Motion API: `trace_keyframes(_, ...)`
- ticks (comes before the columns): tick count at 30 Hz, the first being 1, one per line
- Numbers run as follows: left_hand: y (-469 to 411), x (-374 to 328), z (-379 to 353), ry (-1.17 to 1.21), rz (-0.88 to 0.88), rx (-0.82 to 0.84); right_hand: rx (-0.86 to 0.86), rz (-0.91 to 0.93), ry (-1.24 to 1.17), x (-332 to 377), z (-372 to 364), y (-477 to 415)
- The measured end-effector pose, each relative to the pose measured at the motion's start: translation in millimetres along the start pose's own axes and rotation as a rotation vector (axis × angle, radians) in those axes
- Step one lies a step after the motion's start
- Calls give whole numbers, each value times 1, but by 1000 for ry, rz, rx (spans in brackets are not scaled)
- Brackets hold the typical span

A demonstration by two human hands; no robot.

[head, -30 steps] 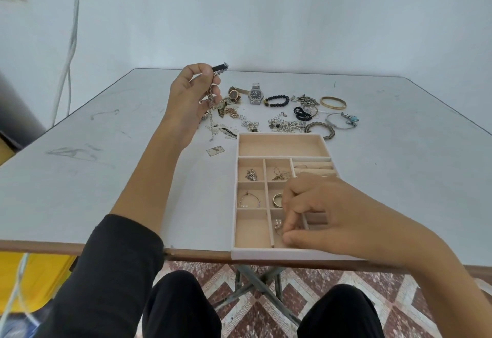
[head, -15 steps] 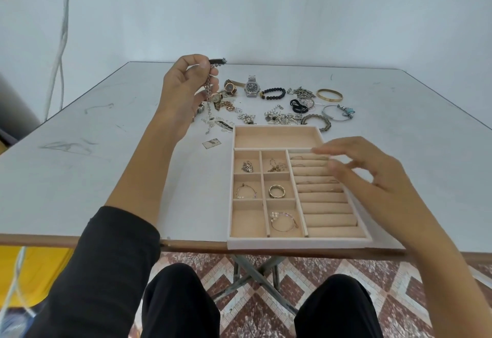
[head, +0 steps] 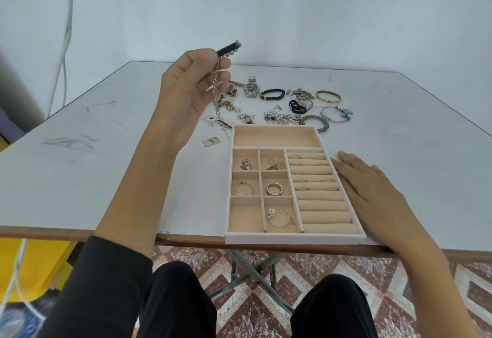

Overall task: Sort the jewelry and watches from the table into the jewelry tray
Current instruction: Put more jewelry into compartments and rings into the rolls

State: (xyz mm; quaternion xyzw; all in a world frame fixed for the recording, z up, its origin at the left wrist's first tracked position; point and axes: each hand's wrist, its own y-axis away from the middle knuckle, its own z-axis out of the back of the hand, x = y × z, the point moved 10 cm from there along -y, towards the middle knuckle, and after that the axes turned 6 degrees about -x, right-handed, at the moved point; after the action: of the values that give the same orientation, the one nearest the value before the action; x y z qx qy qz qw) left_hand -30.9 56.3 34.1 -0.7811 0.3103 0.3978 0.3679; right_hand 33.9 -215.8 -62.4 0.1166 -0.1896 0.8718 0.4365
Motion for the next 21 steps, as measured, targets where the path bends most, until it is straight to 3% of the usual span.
trace_keyframes(6,41,-13,-27,12,21,118,-7,8,5,2,1,1)
trace_keyframes(21,86,-48,-67,-10,-63,207,-20,9,13,-1,0,2)
